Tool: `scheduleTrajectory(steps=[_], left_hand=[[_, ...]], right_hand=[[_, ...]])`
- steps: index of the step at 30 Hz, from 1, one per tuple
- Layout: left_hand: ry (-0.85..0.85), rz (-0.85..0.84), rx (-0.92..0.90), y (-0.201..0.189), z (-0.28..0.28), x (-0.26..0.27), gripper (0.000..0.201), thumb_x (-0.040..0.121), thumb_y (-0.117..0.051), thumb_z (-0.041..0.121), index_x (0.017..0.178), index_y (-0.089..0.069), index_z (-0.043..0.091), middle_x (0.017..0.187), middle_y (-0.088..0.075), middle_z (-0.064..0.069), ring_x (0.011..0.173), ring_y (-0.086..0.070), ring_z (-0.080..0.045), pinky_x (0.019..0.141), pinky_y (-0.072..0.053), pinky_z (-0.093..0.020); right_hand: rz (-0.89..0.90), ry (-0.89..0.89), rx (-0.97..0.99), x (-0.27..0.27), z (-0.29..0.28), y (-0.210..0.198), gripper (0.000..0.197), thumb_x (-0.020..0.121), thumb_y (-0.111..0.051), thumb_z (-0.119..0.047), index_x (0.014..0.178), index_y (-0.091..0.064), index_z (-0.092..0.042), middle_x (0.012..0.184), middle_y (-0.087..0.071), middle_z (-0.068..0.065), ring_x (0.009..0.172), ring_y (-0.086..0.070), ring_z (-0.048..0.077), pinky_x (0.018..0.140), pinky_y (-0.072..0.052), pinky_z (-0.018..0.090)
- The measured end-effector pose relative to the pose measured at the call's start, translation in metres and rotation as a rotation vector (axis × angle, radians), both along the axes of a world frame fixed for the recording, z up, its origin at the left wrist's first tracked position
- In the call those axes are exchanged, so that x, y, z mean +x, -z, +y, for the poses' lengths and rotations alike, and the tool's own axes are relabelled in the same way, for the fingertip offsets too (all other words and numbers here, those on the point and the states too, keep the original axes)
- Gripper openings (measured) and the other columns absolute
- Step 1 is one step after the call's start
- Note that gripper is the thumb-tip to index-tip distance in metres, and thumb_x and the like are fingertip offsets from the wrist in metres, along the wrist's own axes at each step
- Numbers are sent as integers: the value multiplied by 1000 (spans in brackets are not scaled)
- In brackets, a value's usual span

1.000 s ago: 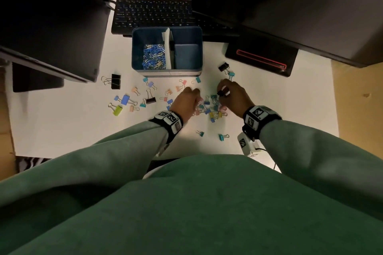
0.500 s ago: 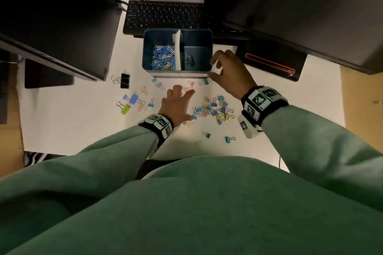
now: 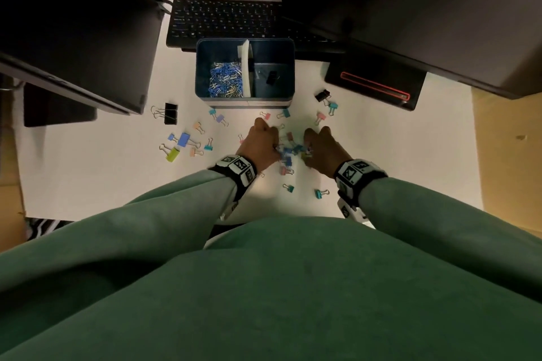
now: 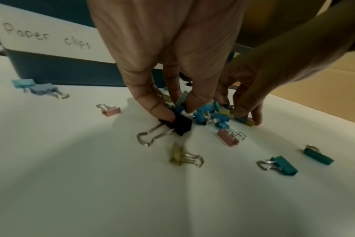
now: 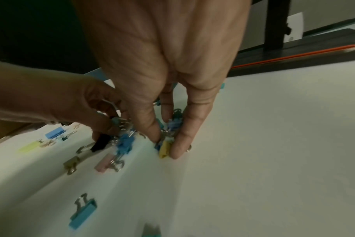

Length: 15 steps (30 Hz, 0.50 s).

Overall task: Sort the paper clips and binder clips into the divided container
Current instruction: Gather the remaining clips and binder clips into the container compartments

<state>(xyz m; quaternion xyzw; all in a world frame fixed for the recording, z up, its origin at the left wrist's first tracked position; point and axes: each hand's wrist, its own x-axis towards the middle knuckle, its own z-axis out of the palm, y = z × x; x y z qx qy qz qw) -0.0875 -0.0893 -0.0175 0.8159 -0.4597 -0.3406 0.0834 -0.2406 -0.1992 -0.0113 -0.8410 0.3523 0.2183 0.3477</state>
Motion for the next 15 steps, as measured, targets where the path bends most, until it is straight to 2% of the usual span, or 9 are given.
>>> scheduleTrajectory(steps=[3,5,6,8,9,11,13,15], left_hand=[[-52,28,-32,-1,6,11,17,76,-68,8,92,-61,6,113,-42,-13,86,-55,-27,83,-52,-32],[-85,39,-76,-4,10,17,12,77,-68,5,88,-63,5,109,-47,-13,85,-58,-28,80,-50,-27],[-101,48,-91,-8,12,21,10,77,-69,5,86,-64,5,106,-49,-12,85,-59,-26,76,-47,-20],[-125,70,-127,-20,13,27,8,79,-72,8,85,-66,7,100,-53,-9,87,-59,-21,71,-38,-8],[-130,90,-162,-29,12,28,7,80,-73,10,84,-67,9,98,-54,-6,88,-59,-16,72,-38,-7],[-151,160,-265,-51,4,32,6,82,-72,14,83,-66,15,92,-55,4,85,-57,-4,75,-45,-11],[-183,183,-346,-71,-12,38,7,86,-69,18,85,-63,21,88,-56,10,75,-55,2,62,-47,-8],[-204,150,-424,-81,-36,48,5,87,-68,21,88,-63,21,90,-61,6,72,-57,0,58,-46,-8]], right_hand=[[-65,59,37,-12,-11,3,21,85,-64,-17,98,-48,-13,104,-37,8,83,-48,27,69,-44,37],[-116,93,50,-18,-14,2,13,85,-61,-9,91,-50,-5,97,-42,8,79,-51,26,74,-51,44],[-138,107,50,-19,-15,2,11,85,-60,-6,91,-53,-1,93,-42,5,74,-50,19,75,-52,44],[-158,124,47,-19,-15,0,10,86,-59,-2,93,-56,4,87,-42,0,69,-45,6,70,-48,31],[-159,130,45,-19,-15,0,10,85,-60,-2,93,-57,3,86,-43,-1,69,-46,7,65,-43,25],[-158,146,44,-22,-17,-1,10,83,-62,-4,92,-58,0,81,-47,-3,73,-50,17,56,-37,18],[-172,183,60,-26,-18,-1,11,83,-65,-6,90,-58,-2,80,-52,-1,68,-54,18,49,-36,11],[-202,228,96,-27,-17,-4,14,84,-68,-10,90,-58,-4,81,-57,0,65,-54,12,47,-37,7]])
